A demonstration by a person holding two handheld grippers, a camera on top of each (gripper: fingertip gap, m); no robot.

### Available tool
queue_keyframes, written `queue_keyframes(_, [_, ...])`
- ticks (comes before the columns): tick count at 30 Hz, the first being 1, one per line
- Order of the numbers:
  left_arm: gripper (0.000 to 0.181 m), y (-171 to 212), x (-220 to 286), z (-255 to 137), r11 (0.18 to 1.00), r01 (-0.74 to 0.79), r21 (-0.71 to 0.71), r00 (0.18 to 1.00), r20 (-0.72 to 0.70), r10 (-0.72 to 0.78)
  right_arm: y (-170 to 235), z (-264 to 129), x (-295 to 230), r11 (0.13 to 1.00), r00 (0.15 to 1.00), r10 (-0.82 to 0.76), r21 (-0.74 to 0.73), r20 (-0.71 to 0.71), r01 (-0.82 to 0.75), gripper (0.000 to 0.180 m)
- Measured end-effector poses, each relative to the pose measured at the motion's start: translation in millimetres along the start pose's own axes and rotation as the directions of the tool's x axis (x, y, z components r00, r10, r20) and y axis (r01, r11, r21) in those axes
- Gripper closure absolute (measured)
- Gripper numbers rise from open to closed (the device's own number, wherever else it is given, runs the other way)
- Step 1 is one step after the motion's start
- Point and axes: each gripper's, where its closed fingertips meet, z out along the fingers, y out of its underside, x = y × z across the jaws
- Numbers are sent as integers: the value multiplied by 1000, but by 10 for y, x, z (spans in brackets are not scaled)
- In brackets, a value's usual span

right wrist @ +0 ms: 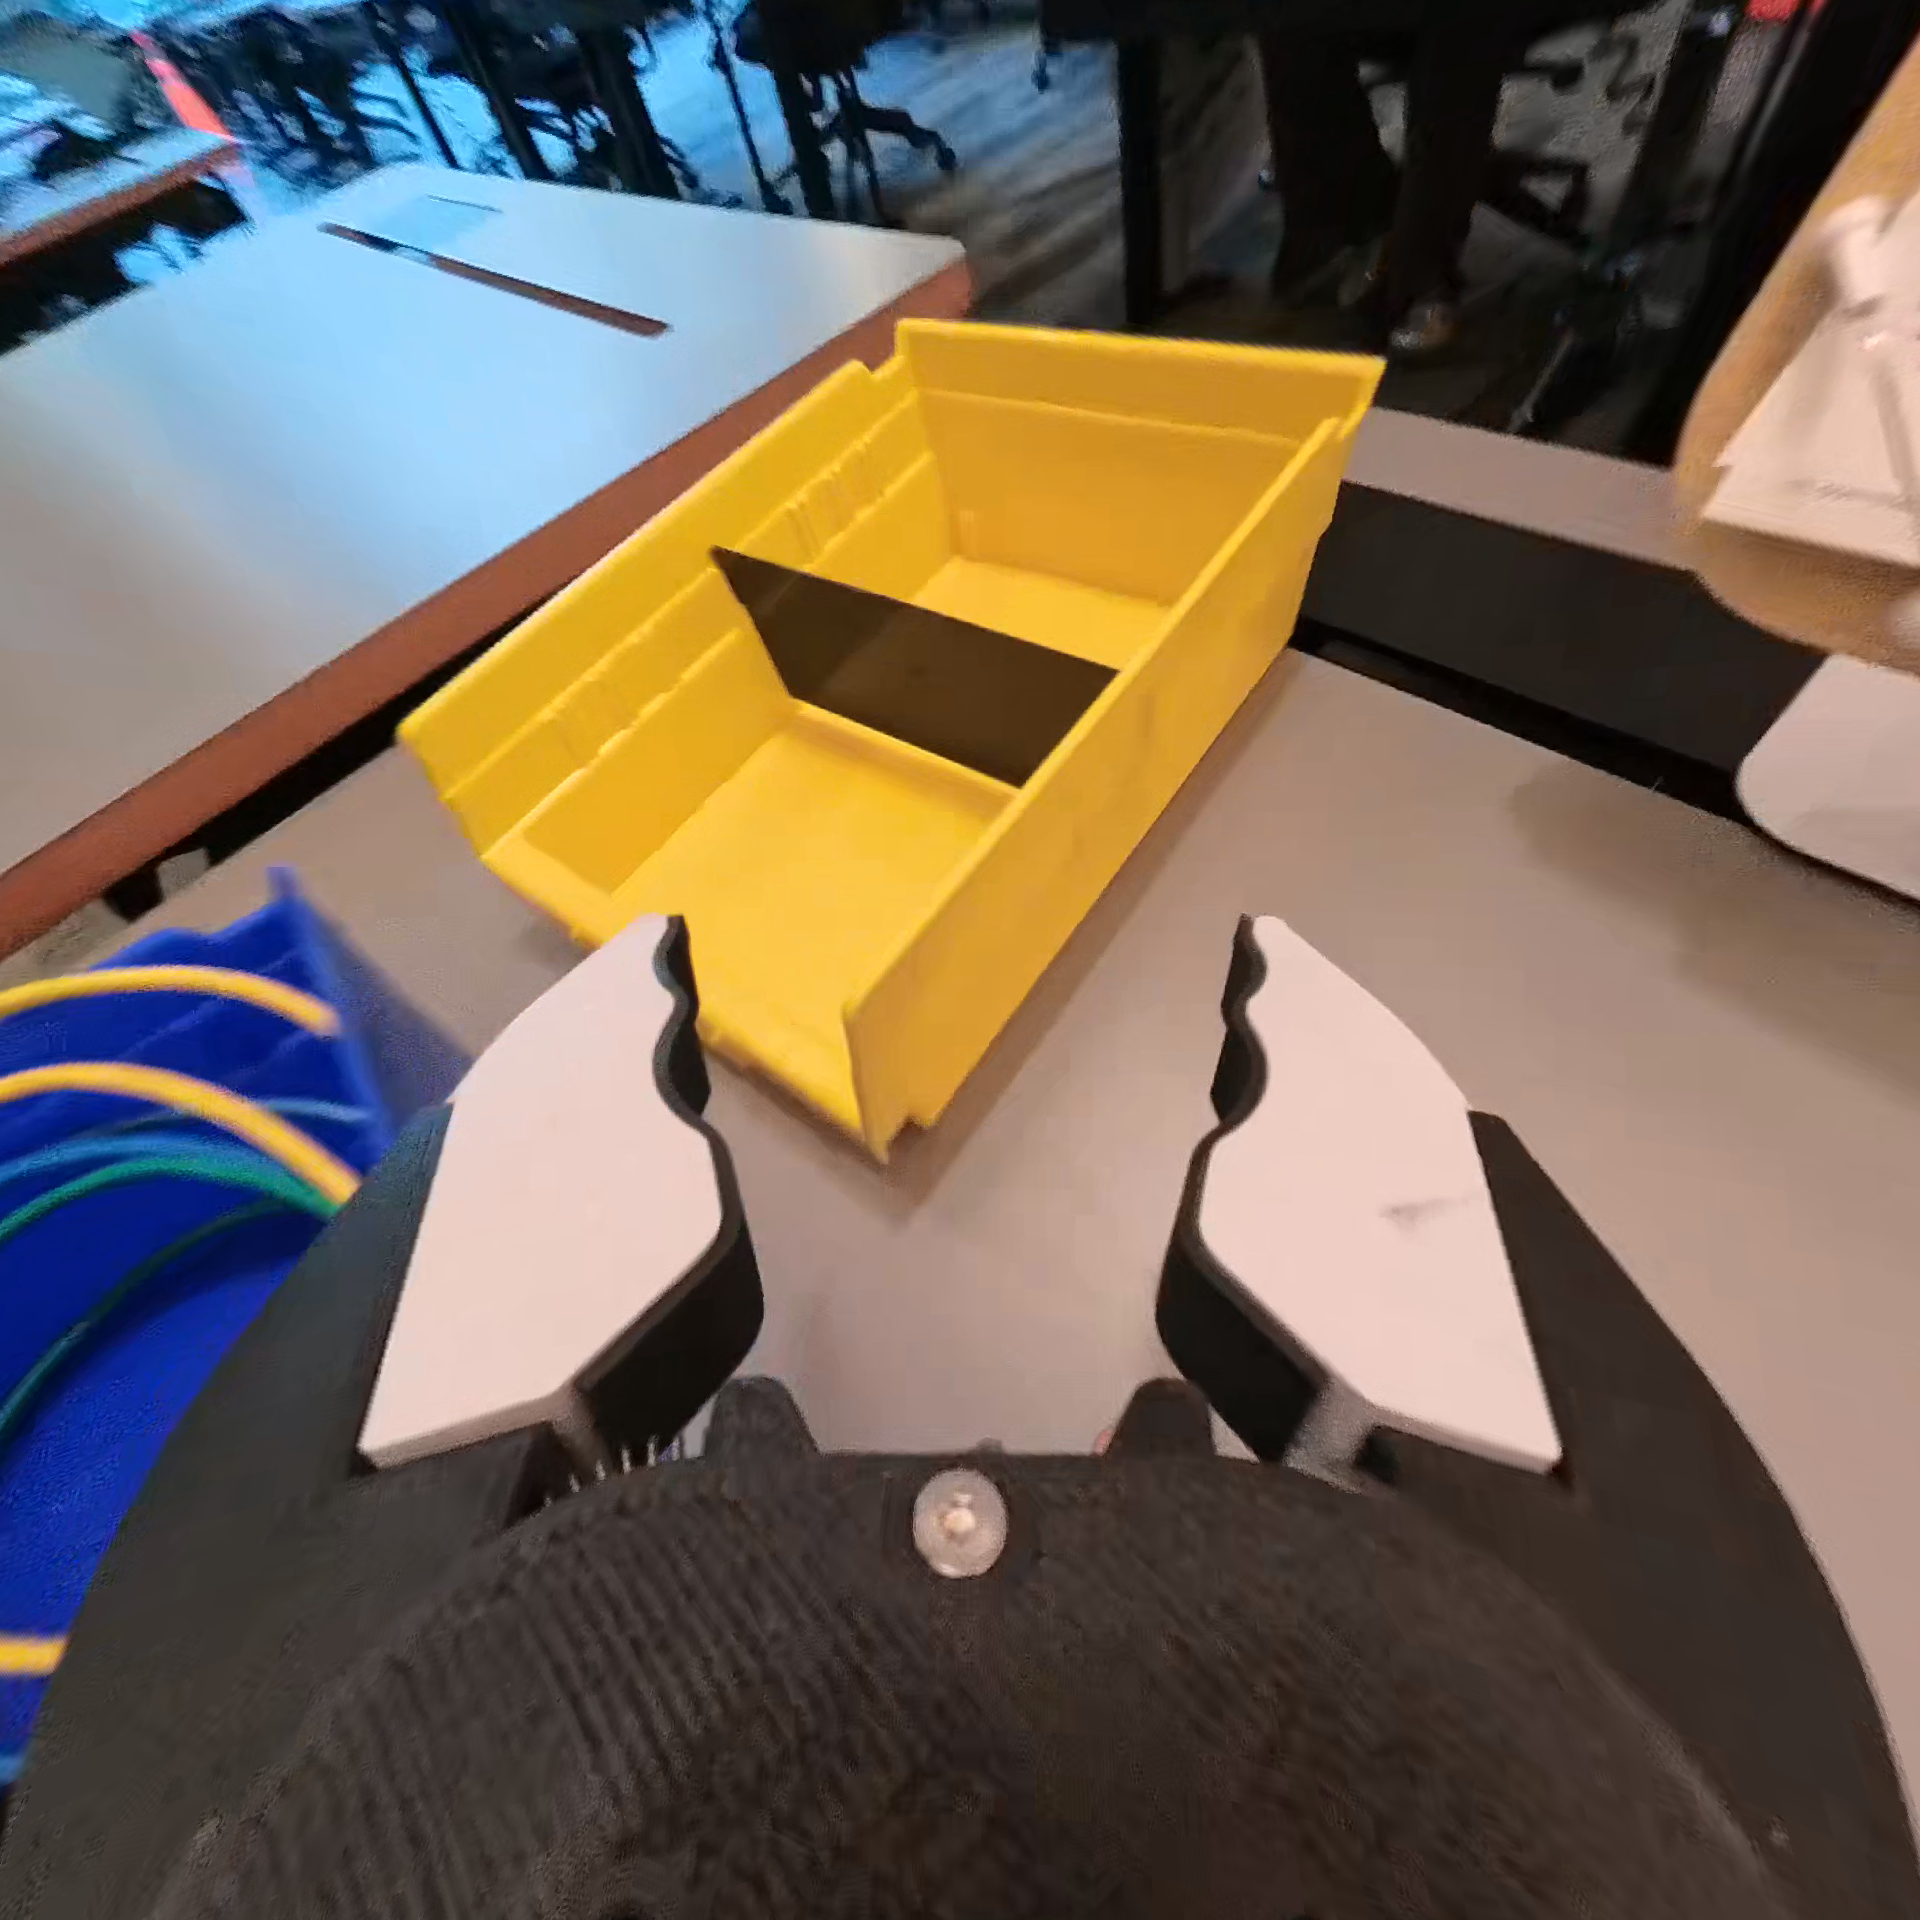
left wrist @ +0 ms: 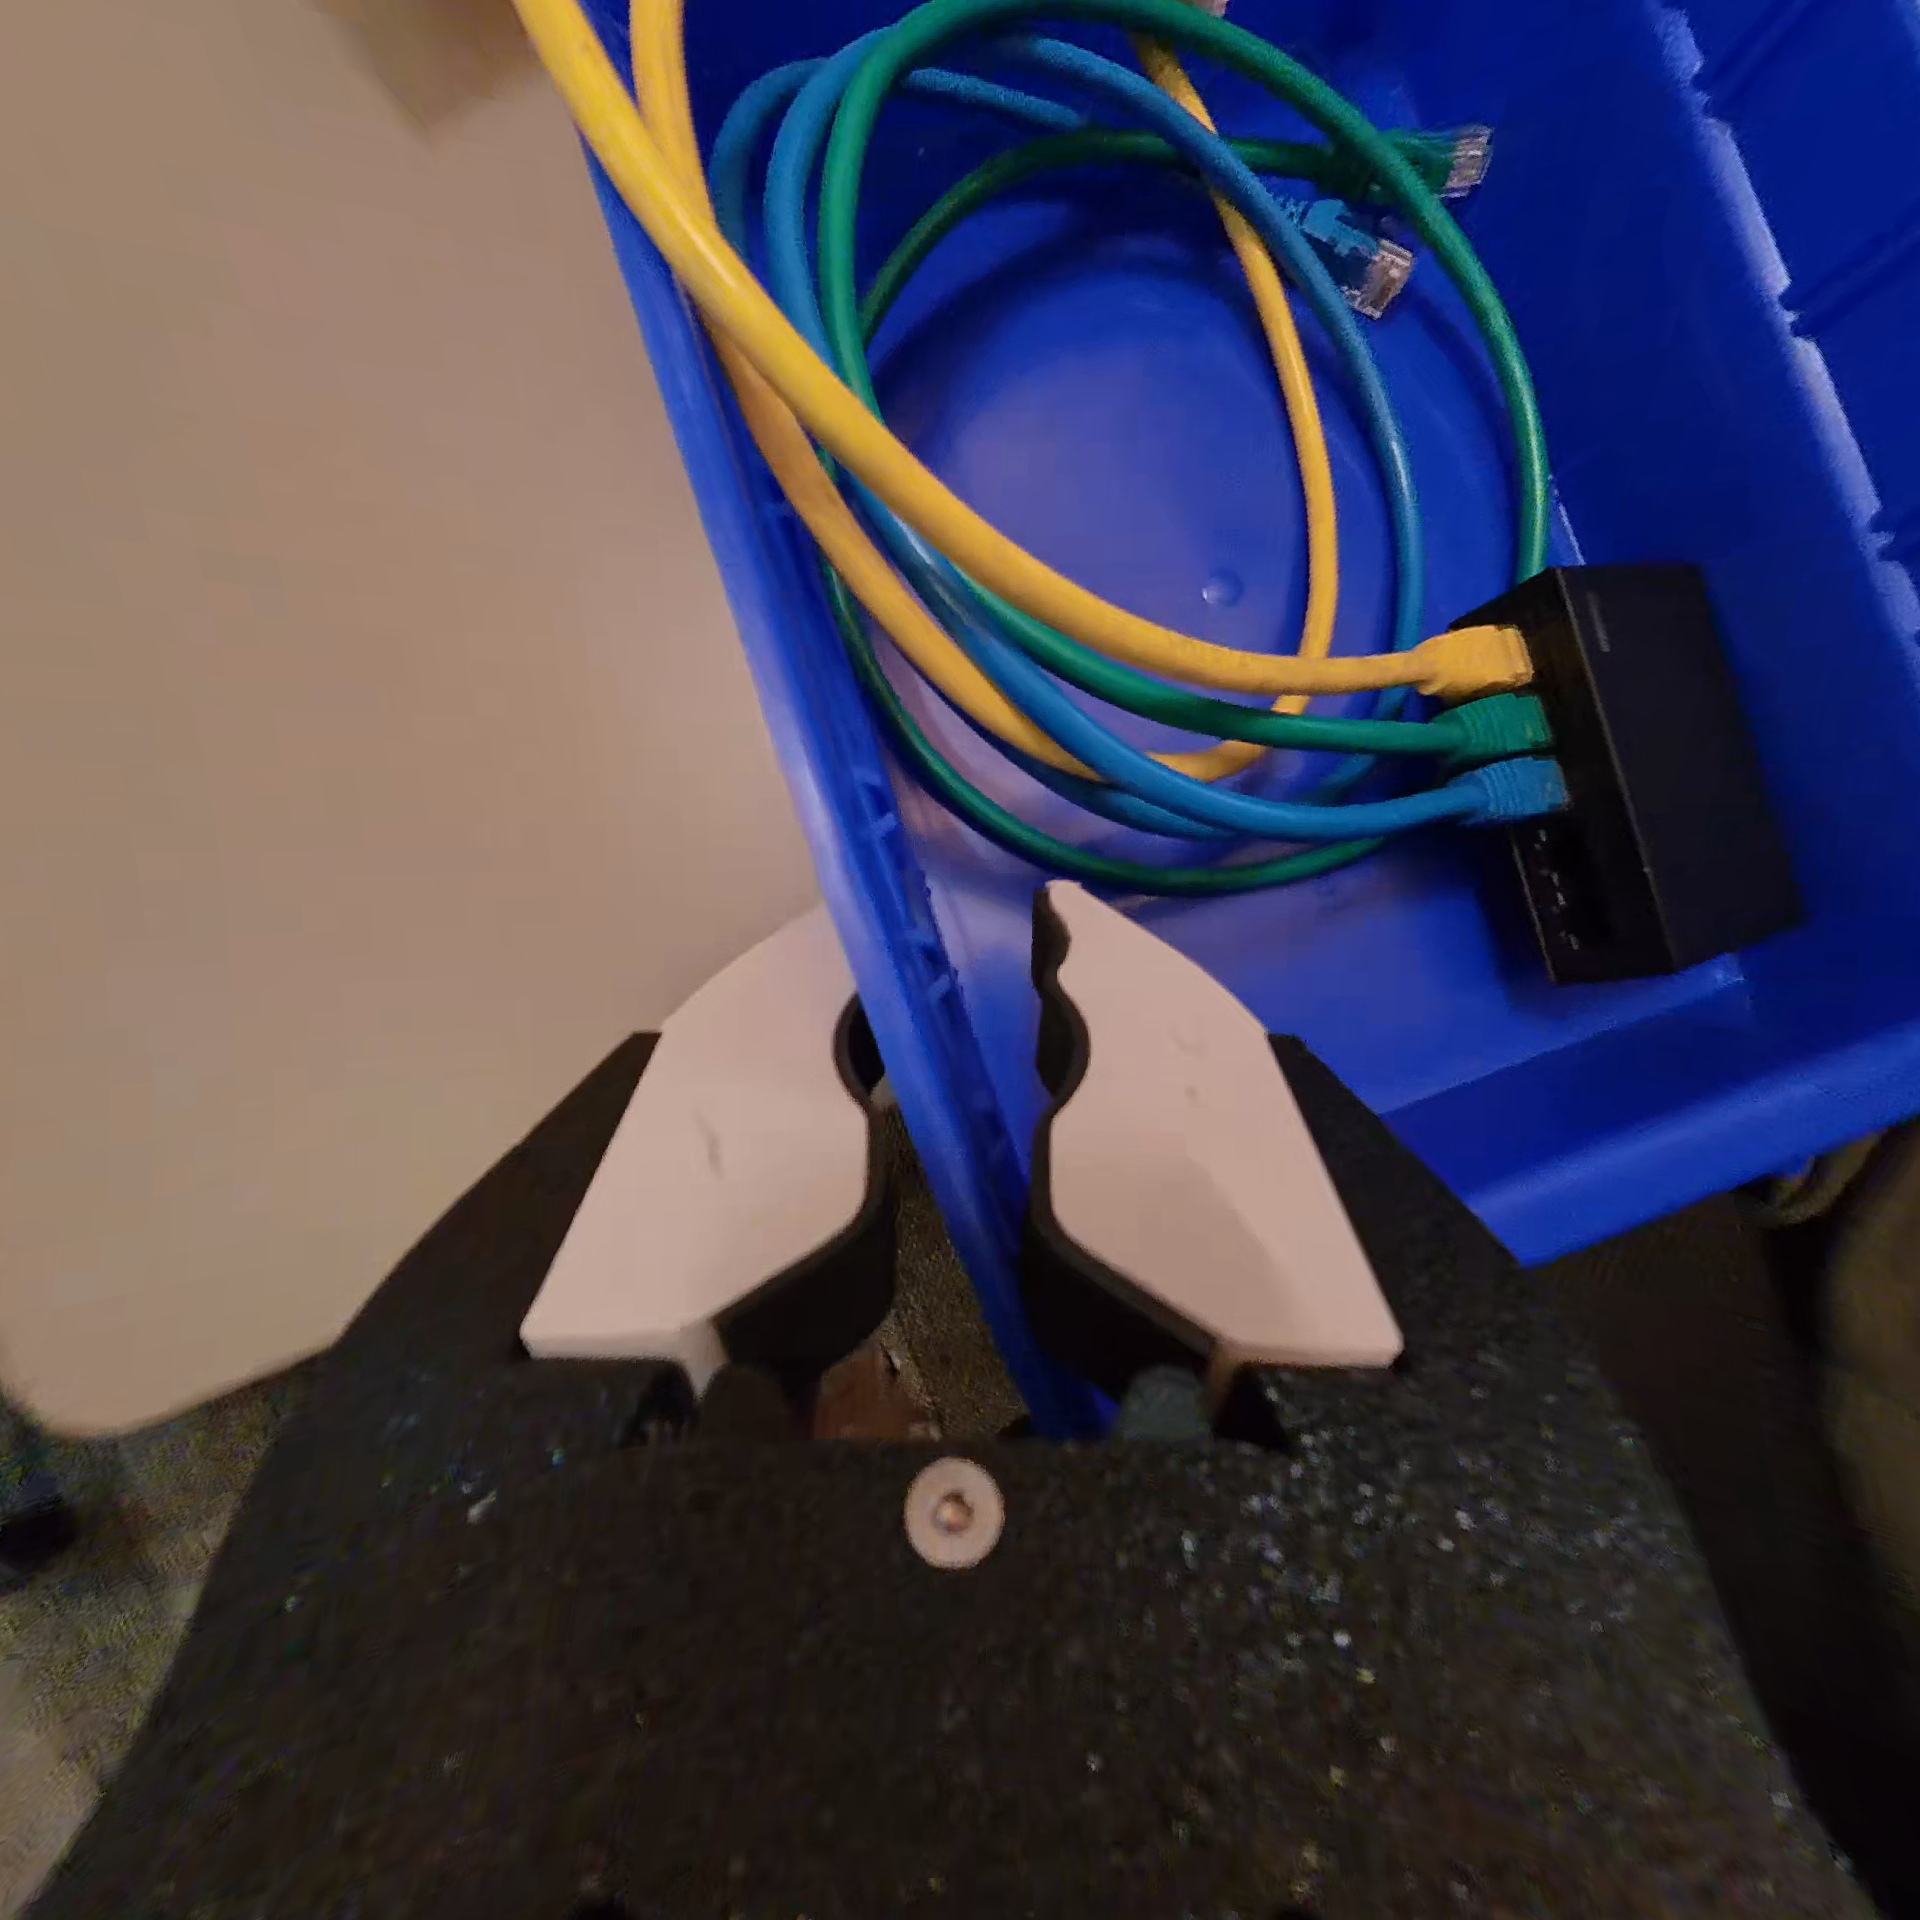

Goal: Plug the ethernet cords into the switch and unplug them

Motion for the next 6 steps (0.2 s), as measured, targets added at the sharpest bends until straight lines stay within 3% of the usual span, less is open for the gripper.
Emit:
queue_keyframes(1, [156,81,-93,-68,1000,28,1,999,20,-28,5,173,-29,1000,1000,22,-20,-9,-23,80])
queue_keyframes(6, [155,353,-519,-294,983,180,33,975,128,-183,254,815,-67,986,998,13,-167,-59,-23,94])
